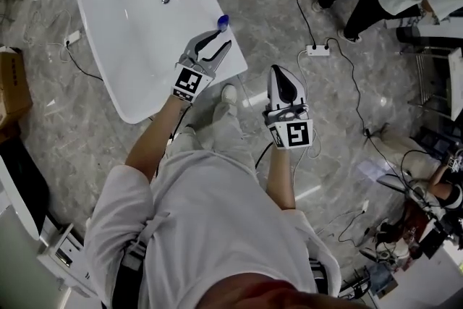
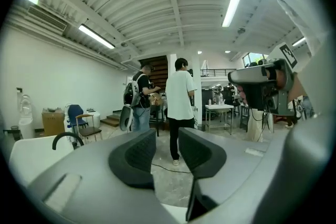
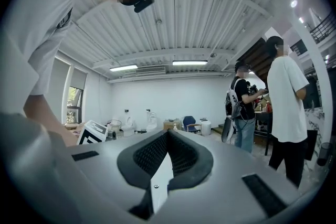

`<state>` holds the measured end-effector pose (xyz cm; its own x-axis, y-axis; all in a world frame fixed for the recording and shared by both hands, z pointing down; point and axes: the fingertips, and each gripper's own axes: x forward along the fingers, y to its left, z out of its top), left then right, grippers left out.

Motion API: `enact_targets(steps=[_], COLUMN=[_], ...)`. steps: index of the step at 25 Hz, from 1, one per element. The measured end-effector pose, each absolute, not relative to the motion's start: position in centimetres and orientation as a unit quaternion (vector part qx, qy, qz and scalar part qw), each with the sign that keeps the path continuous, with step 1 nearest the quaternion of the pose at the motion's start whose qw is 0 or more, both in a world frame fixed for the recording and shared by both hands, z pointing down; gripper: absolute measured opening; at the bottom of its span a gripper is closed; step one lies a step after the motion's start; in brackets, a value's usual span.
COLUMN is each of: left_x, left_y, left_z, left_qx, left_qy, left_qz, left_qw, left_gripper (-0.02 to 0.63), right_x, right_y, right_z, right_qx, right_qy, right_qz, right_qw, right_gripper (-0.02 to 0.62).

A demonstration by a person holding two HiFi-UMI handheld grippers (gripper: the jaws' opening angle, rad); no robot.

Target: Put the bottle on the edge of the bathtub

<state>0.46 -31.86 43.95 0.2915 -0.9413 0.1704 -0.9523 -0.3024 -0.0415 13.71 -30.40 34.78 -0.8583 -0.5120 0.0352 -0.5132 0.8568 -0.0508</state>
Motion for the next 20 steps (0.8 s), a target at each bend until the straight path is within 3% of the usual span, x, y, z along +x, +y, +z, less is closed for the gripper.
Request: enact_targets(steps=[8,20], left_x=[1.3,2.3], left_y=[-31.1,-30.5], left_z=[40.4,36.8], left_qx=[0.766,0.732], left_qy=[-0.633,-0.674], left_qz=[0.106,0.091], left_qw=[0.033,0.045], left_gripper=[0.002,0.0], right_x=[14.0,13.1], right_y=[-32.0,-35.0], right_z=[32.5,32.0], right_qx=[0.223,0.175], right_qy=[-0.975,-0.984], right_qz=[0.02,-0.012], right_qw=[0.017,0.019], right_gripper=[0.002,0.0])
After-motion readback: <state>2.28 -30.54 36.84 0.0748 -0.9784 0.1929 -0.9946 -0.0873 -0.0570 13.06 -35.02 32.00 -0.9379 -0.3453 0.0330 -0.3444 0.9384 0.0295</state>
